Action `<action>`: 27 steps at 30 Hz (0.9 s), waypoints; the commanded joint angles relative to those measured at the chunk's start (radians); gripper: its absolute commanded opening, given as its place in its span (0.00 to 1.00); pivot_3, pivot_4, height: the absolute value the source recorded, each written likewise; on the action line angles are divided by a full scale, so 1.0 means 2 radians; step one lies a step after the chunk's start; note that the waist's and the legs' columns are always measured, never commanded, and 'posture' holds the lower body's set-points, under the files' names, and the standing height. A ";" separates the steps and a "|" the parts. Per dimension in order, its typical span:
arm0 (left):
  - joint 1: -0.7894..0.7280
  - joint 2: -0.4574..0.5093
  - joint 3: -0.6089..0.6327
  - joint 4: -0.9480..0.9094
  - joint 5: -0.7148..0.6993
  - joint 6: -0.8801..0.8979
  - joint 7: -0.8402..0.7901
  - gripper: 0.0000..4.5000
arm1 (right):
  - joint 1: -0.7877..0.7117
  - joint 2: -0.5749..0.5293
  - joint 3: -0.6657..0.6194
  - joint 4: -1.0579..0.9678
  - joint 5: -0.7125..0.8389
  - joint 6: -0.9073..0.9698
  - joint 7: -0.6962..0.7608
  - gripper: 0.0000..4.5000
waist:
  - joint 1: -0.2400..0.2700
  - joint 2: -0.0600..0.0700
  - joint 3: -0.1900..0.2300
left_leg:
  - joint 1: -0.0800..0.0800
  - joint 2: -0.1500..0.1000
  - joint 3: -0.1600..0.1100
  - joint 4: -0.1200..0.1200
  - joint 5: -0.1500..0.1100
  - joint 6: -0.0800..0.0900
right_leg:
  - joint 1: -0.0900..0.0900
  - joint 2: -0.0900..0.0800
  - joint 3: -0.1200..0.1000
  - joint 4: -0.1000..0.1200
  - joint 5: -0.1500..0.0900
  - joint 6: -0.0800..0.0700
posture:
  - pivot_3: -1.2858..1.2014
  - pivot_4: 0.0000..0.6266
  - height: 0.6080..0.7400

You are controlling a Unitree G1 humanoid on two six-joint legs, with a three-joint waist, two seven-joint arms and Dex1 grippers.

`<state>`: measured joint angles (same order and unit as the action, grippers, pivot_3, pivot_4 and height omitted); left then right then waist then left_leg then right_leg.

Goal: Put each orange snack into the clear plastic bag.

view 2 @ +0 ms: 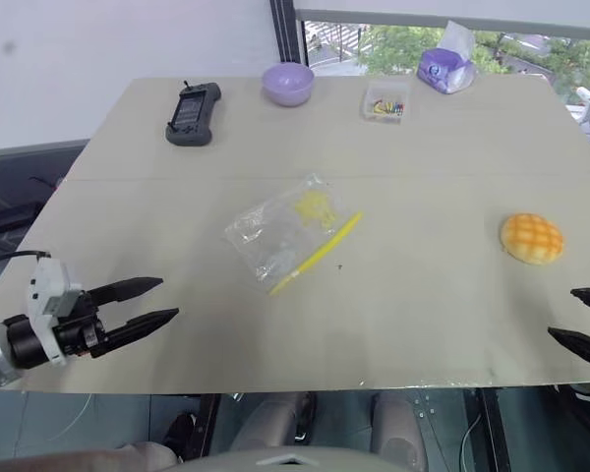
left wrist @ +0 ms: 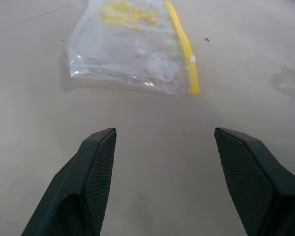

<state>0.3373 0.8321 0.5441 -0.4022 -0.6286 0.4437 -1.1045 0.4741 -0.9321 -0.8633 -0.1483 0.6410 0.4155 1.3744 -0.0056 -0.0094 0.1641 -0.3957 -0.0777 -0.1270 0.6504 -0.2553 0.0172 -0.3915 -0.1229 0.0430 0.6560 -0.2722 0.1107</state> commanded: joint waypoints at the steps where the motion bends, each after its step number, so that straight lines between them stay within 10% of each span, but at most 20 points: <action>1: -0.009 0.004 -0.006 -0.003 0.002 -0.005 0.004 0.75 | -0.001 0.000 -0.015 -0.014 0.012 0.008 -0.004 0.91 | 0.000 0.000 0.000 | 0.000 0.000 0.000 0.000 0.000 0.000 | 0.000 0.000 0.000 0.000 0.000 0.000 | 0.52 0.24 1.00; 27: -0.030 -0.002 -0.029 -0.045 -0.007 0.021 0.049 0.75 | -0.032 0.002 0.009 -0.021 0.021 0.018 -0.018 0.91 | 0.000 0.000 0.000 | 0.000 0.000 0.000 0.000 0.000 0.000 | 0.000 0.000 0.000 0.000 0.000 0.000 | 0.52 0.24 1.00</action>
<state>0.2832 0.8336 0.4906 -0.4573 -0.6314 0.4831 -1.0234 0.4163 -0.9262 -0.8335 -0.1702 0.6658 0.4482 1.3438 -0.0057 -0.0093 0.1641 -0.3958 -0.0777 -0.1271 0.6503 -0.2553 0.0172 -0.3916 -0.1229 0.0431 0.6561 -0.2722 0.1108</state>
